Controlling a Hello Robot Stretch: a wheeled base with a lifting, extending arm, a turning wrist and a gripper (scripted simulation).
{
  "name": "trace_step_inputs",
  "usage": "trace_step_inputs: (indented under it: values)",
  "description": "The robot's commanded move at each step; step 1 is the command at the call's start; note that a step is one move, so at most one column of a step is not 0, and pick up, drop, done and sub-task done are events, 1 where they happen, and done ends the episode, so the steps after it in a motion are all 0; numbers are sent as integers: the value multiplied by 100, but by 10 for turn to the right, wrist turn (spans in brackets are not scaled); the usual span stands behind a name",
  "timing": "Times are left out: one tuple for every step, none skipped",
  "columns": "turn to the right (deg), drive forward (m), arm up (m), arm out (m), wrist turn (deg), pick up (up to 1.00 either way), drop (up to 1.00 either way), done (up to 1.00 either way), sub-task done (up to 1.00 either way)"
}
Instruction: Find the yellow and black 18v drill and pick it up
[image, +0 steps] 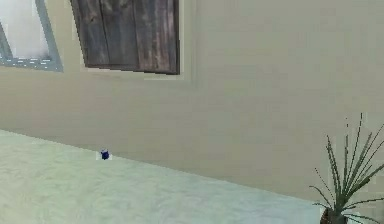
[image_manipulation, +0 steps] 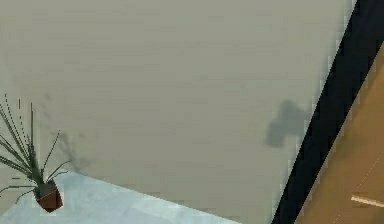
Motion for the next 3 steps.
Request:
trace_step_inputs:
  values:
    - [0, 10, 0, 0, 0, 0, 0, 0, 0]
    - [-420, 0, 0, 0, 0, 0, 0, 0, 0]
    - [0, 100, 0, 0, 0, 0, 0, 0, 0]
